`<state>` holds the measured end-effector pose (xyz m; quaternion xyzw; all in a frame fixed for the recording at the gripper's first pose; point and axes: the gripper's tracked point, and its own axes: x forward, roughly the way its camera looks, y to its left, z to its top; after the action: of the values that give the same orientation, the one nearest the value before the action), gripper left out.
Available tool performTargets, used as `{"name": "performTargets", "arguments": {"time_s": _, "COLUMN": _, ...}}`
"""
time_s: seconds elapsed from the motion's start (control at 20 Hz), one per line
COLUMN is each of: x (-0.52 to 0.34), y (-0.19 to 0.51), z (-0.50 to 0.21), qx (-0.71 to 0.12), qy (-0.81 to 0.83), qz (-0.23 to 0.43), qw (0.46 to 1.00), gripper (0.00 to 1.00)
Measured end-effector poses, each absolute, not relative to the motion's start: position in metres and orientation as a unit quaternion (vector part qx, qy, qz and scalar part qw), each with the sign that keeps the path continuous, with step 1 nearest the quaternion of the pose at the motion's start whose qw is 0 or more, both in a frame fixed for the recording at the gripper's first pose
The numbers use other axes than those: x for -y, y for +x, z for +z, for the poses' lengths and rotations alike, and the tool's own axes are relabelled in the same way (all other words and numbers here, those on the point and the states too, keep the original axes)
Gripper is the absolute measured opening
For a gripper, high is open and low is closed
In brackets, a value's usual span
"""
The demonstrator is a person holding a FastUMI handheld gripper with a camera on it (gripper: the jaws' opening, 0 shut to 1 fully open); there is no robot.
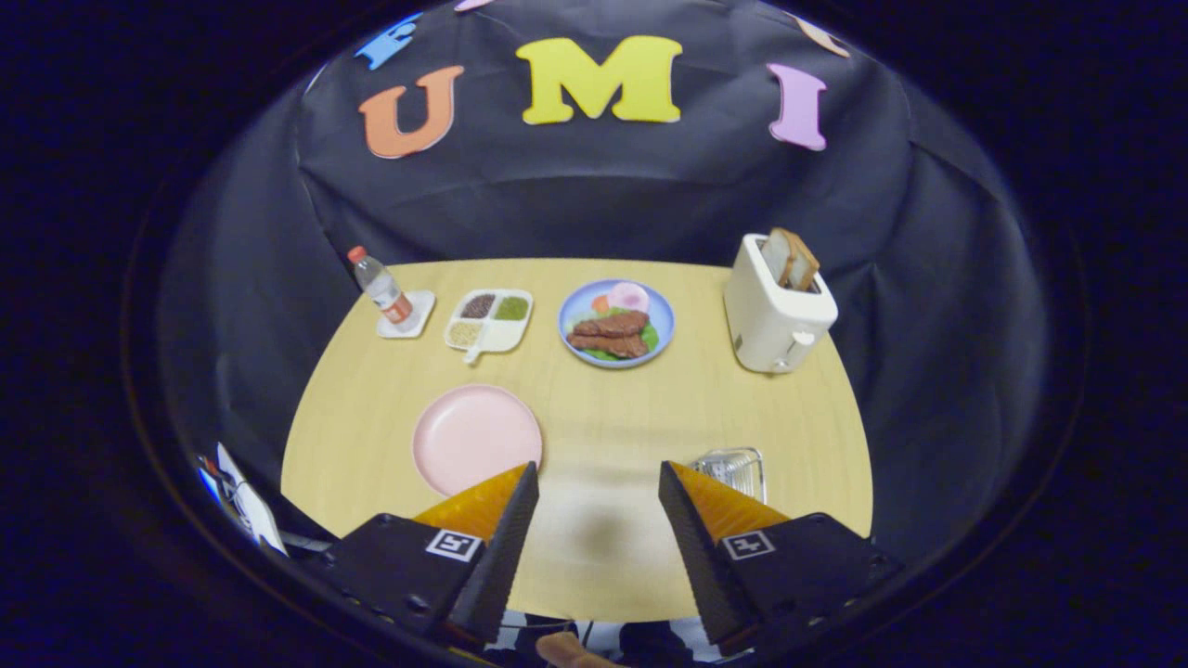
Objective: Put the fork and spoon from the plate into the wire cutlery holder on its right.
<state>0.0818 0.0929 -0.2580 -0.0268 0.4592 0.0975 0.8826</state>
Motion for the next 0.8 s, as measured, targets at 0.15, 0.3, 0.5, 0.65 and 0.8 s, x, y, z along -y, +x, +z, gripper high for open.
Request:
{"name": "performTargets", "arguments": {"time_s": 0.15, "x": -0.118, "y": 0.073, "z": -0.231, "qx": -0.392, "qy": -0.017, "qz": 0.115, "qw": 0.913, "gripper": 0.90}}
{"name": "performTargets", "arguments": {"time_s": 0.3, "x": -0.127, "y": 0.068, "z": -0.191, "qx": -0.301, "qy": -0.008, "qz": 0.121, "qw": 0.946, "gripper": 0.96}}
{"name": "performTargets", "arguments": {"time_s": 0.5, "x": -0.122, "y": 0.049, "z": -0.135, "qx": -0.189, "qy": 0.007, "qz": 0.115, "qw": 0.975, "gripper": 0.96}}
{"name": "performTargets", "arguments": {"time_s": 0.65, "x": -0.106, "y": 0.025, "z": -0.104, "qx": -0.130, "qy": 0.015, "qz": 0.102, "qw": 0.986, "gripper": 0.96}}
{"name": "performTargets", "arguments": {"time_s": 0.8, "x": -0.076, "y": 0.004, "z": -0.085, "qx": -0.093, "qy": 0.010, "qz": 0.059, "qw": 0.994, "gripper": 0.96}}
